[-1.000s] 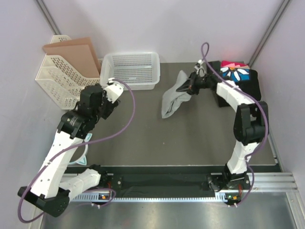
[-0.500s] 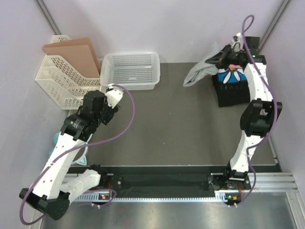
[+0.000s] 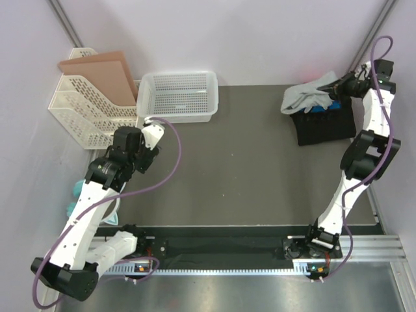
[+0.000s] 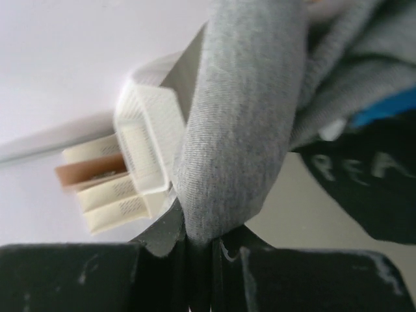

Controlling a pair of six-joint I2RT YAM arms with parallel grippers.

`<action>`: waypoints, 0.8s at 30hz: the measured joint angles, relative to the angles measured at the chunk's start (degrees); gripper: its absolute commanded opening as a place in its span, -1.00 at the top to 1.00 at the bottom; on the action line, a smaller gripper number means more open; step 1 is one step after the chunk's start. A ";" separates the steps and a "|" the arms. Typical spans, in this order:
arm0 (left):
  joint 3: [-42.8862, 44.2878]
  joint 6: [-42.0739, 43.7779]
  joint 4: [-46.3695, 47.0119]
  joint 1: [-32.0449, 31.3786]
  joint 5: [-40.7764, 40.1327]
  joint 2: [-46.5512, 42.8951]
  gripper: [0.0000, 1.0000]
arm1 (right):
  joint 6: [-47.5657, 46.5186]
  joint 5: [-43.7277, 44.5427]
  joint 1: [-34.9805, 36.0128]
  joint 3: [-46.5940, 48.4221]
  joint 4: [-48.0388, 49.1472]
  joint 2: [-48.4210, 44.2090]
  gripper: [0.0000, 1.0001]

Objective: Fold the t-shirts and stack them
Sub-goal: Put the neatly folded tshirt into the corner of the board with the right arm

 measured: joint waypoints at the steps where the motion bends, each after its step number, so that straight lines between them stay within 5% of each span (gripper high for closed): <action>1: 0.00 0.00 0.02 0.26 0.24 0.00 -0.42 | -0.79 1.38 -0.55 -0.04 -1.33 0.00 1.00; 7: -0.22 0.02 0.24 1.18 1.53 0.87 -0.42 | -4.31 11.72 -2.93 -2.47 -8.46 -0.02 0.98; 10: -0.24 0.04 0.24 1.33 1.86 0.90 -0.42 | -6.03 16.68 -3.89 -3.21 -13.25 0.00 0.47; 11: -0.24 0.04 0.24 1.38 1.90 0.90 -0.42 | -6.27 17.73 -4.04 -3.21 -14.34 0.02 0.17; 17: -0.22 0.22 0.20 1.42 2.36 1.01 -0.43 | -8.13 28.37 -4.42 -4.17 -19.52 0.02 -0.74; 24: -0.22 0.48 0.13 1.42 2.62 1.01 -0.43 | -8.15 42.16 -4.50 -1.68 -24.24 -0.02 -0.77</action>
